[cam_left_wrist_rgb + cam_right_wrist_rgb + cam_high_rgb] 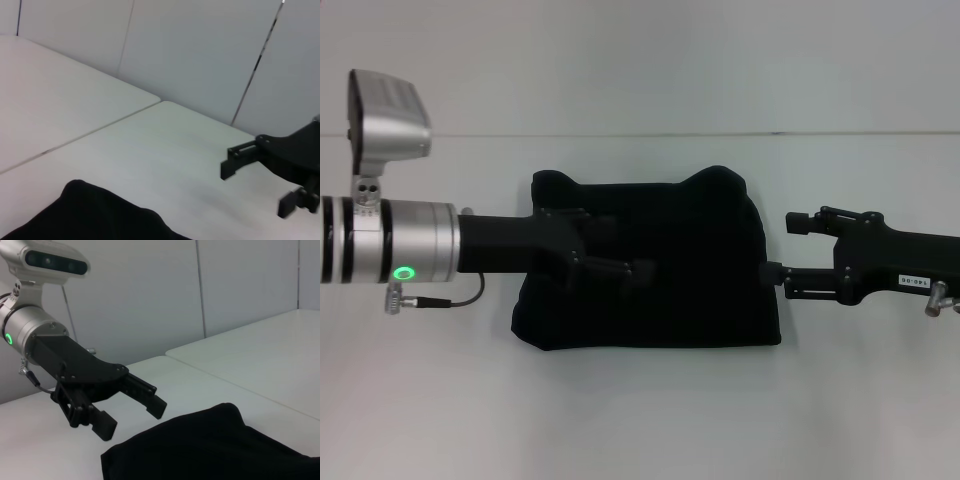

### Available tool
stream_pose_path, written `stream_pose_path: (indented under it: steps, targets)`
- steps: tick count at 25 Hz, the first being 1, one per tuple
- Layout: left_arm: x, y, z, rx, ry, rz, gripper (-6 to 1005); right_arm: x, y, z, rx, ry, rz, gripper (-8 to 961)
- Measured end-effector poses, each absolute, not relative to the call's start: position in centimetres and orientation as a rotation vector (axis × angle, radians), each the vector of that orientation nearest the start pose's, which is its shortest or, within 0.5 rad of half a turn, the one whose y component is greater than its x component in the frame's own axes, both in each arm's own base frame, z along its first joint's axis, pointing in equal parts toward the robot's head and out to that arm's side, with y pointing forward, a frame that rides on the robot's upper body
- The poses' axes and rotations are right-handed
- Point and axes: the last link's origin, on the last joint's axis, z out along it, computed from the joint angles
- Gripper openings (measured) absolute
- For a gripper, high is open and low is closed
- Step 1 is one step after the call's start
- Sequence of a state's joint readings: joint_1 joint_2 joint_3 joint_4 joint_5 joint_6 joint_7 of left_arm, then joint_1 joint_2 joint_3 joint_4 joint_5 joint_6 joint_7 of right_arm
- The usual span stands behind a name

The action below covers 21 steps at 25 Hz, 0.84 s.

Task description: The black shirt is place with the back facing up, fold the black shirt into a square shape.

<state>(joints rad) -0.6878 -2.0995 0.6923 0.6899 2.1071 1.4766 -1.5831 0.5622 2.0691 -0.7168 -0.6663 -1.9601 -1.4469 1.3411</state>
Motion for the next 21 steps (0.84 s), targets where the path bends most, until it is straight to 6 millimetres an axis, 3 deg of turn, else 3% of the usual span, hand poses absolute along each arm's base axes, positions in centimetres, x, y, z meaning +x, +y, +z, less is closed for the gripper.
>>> stream_pose_path:
  steps: [21]
  targets:
    - [-23.1,36.5,-0.6,-2.754,-0.698,-0.556,947,27.2,33.9,1.0,-2.66,0.592,0.64,895]
